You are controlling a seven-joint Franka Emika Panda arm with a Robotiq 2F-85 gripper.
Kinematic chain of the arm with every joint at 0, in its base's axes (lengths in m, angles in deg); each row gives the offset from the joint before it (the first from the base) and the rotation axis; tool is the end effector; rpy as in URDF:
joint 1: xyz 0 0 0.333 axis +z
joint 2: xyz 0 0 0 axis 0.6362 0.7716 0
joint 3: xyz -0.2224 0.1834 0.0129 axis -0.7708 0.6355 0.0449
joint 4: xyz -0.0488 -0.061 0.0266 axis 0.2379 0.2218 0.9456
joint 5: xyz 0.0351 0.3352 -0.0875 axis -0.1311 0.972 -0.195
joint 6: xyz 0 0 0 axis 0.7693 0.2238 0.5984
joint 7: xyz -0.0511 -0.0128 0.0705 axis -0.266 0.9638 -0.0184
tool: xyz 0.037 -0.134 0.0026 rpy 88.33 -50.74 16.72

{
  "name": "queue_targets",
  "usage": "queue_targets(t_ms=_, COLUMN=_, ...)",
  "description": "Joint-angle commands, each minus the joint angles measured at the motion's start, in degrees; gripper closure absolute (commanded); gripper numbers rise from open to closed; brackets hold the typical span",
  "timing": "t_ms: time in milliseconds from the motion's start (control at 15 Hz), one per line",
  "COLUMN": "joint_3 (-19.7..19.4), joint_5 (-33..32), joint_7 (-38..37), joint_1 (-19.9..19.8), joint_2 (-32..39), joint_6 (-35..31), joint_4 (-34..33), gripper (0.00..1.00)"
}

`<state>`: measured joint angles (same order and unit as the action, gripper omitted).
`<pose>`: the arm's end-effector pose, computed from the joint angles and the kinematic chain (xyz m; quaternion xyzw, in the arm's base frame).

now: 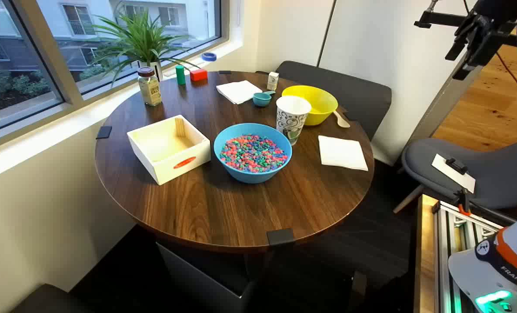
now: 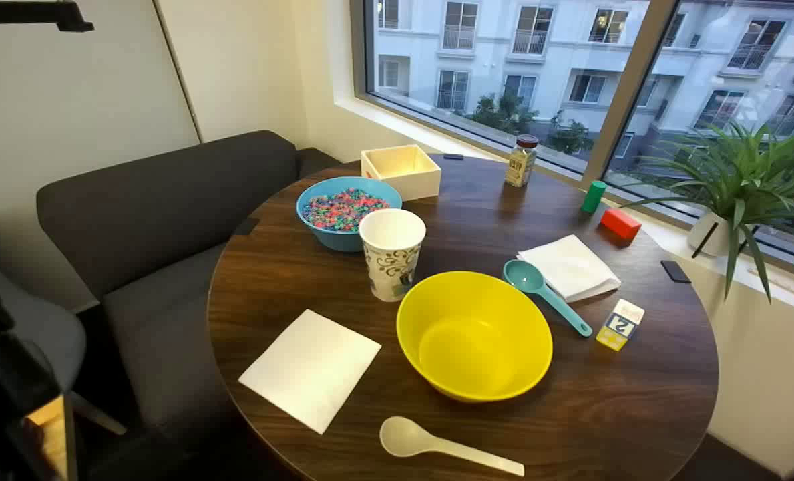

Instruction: Pick up the yellow bowl and place it on top of the cup, move a pinch of the content in the blue bowl into the yellow bowl

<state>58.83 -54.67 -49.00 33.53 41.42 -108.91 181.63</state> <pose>0.2648 -0.1424 0.5340 0.9896 0.1146 0.0106 0.0859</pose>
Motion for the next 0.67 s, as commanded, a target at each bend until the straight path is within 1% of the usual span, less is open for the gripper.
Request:
queue_targets(t_ms=0, joint_3=-0.75, joint_5=-0.59, joint_7=-0.64, joint_1=1.23, joint_2=-0.1, joint_6=0.41, joint_4=-0.23, gripper=0.0)
queue_targets(t_ms=533, joint_3=-0.75, joint_5=-0.59, joint_7=-0.64, joint_1=1.23, joint_2=-0.1, joint_6=0.41, joint_4=-0.23, gripper=0.0)
queue_targets(t_ms=600, joint_3=0.0, joint_5=-0.09, joint_7=-4.04, joint_1=0.94, joint_2=0.63, joint_6=-2.53, joint_4=2.11, gripper=0.0)
